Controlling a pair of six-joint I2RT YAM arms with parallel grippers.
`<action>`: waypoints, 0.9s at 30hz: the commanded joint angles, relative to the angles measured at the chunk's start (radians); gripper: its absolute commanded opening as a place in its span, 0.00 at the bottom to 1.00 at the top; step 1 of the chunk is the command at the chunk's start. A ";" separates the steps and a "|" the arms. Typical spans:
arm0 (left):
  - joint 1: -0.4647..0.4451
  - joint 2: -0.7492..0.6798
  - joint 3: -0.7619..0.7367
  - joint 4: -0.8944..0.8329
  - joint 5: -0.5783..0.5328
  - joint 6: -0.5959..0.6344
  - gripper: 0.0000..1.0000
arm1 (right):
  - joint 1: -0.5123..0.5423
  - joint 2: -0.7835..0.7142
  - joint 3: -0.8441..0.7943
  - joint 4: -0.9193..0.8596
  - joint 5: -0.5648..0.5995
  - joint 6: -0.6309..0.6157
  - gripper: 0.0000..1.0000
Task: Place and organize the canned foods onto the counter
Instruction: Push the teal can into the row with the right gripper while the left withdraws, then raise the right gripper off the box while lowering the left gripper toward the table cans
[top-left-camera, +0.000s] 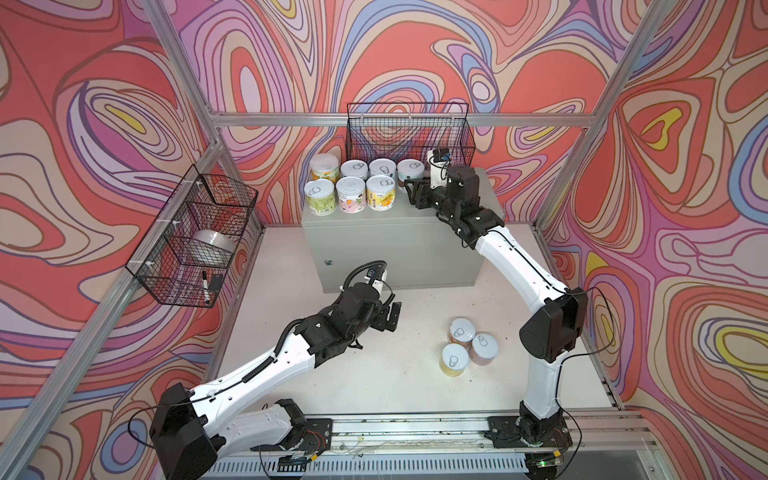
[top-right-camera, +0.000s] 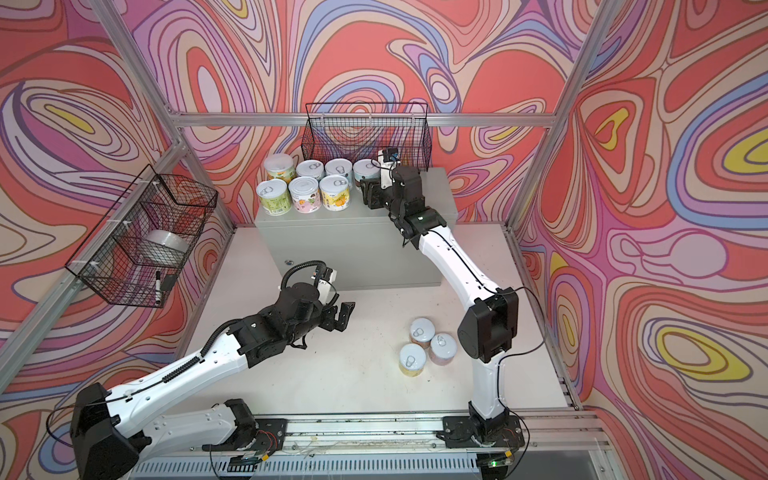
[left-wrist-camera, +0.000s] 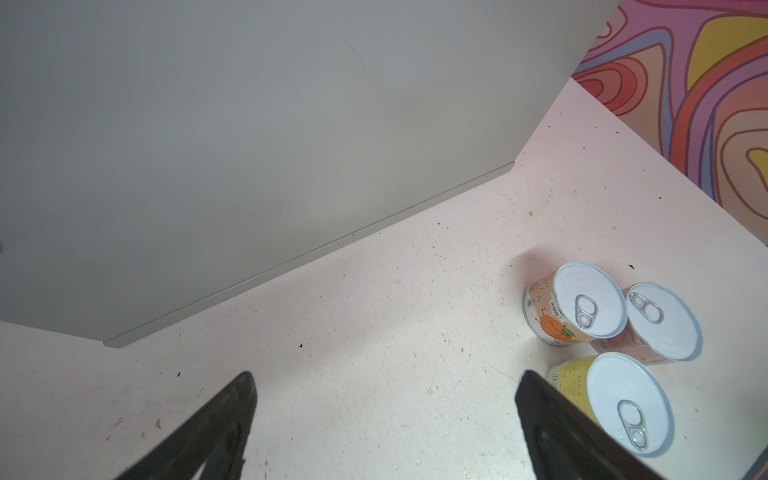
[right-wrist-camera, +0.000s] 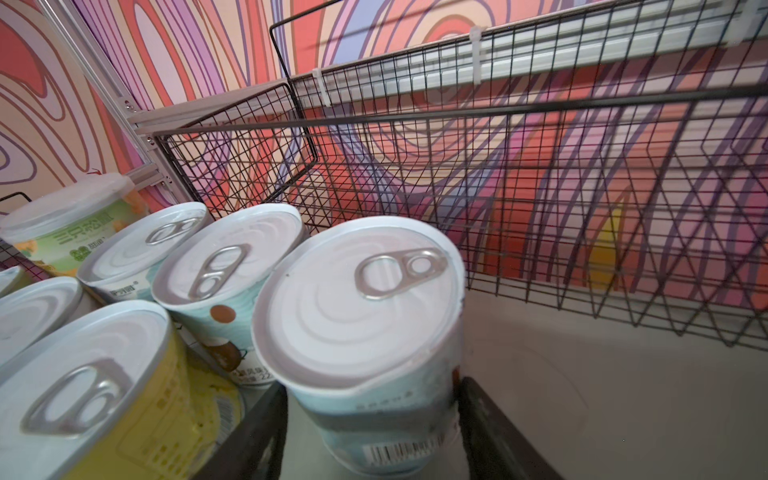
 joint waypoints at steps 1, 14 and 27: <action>-0.005 0.004 -0.028 0.040 -0.003 -0.012 0.99 | -0.007 0.032 0.011 -0.024 0.004 0.017 0.66; -0.014 -0.061 -0.244 0.343 0.175 0.044 1.00 | -0.005 -0.269 -0.184 -0.066 0.020 0.015 0.78; -0.173 0.037 -0.321 0.596 0.237 0.106 1.00 | 0.055 -0.778 -0.742 -0.287 0.143 0.119 0.77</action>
